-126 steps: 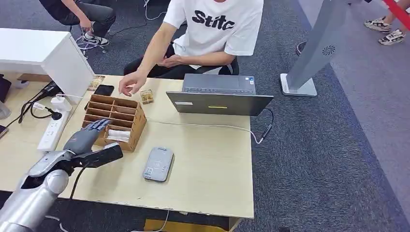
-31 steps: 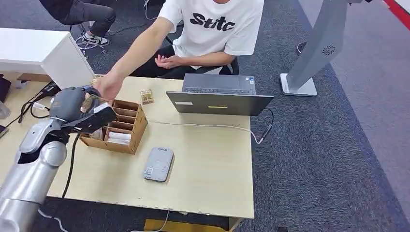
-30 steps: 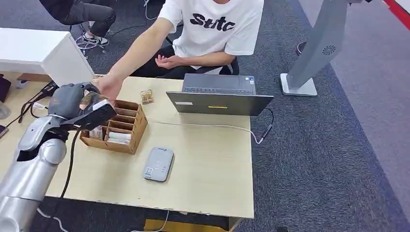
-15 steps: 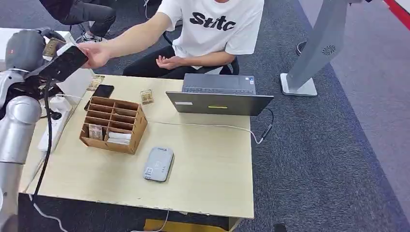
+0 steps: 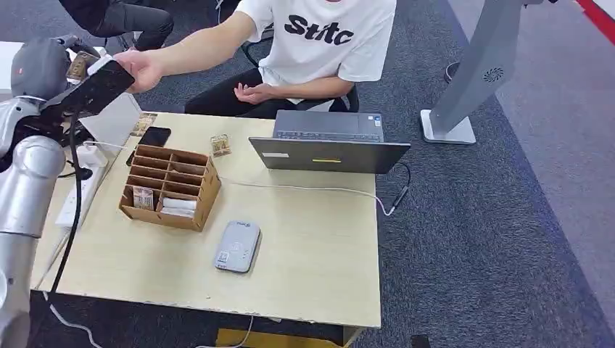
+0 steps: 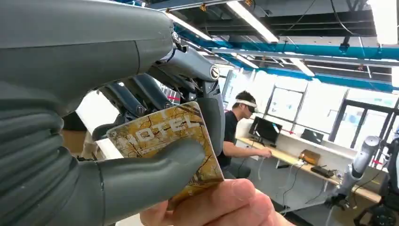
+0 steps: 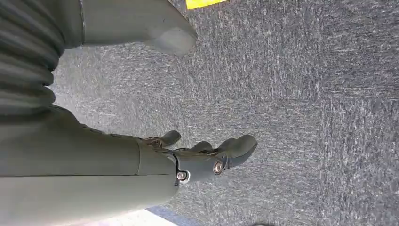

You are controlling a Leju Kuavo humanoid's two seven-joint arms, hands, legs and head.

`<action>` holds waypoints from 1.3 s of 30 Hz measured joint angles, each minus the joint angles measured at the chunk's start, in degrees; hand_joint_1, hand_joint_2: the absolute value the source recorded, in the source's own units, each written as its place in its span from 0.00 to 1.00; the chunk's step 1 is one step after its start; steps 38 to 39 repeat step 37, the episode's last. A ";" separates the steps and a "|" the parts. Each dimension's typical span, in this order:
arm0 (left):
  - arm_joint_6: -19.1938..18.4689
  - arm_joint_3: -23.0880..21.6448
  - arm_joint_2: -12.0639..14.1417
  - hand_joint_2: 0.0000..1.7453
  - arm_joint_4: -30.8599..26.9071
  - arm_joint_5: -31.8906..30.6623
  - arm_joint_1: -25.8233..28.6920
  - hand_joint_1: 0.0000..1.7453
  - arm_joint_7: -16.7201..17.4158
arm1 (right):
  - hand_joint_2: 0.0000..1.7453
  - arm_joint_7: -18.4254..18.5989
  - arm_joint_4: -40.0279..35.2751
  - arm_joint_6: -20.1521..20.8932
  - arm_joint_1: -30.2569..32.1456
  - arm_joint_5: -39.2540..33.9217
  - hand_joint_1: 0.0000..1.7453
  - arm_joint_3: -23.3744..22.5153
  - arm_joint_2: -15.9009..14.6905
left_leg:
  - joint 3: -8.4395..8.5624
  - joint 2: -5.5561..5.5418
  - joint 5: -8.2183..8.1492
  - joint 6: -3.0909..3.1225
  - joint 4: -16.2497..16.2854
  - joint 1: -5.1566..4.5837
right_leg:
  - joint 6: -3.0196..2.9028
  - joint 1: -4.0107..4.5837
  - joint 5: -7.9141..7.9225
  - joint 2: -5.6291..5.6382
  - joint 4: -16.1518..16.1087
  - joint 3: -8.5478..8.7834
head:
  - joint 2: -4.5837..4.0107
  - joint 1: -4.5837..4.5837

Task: Pass the card to the sensor for recognition and then transmit it.

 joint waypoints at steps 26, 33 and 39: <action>4.26 3.43 -0.83 1.00 -9.50 5.37 9.55 0.00 -5.28 | 1.00 -1.03 0.00 0.22 0.53 -0.44 0.00 -1.97 0.20 | -0.02 0.03 -0.03 0.01 -0.02 -0.02 | 0.00 -0.02 -0.01 0.01 0.00 0.00 | 0.00 0.02; 4.57 4.55 0.55 1.00 -16.16 7.28 18.06 0.00 -7.50 | 1.00 -1.03 0.00 0.11 0.92 -0.70 0.00 -3.10 0.22 | -0.06 0.00 -0.03 0.01 -0.03 -0.01 | 0.01 -0.01 -0.04 -0.01 0.00 -0.01 | 0.00 0.00; 5.09 5.70 1.38 1.00 -23.26 10.22 26.23 0.00 -10.79 | 1.00 -1.03 0.00 -0.07 1.01 -1.33 0.00 -4.13 0.33 | -0.03 0.08 -0.06 0.01 -0.04 -0.03 | 0.00 -0.02 -0.05 0.06 0.00 -0.02 | 0.00 0.02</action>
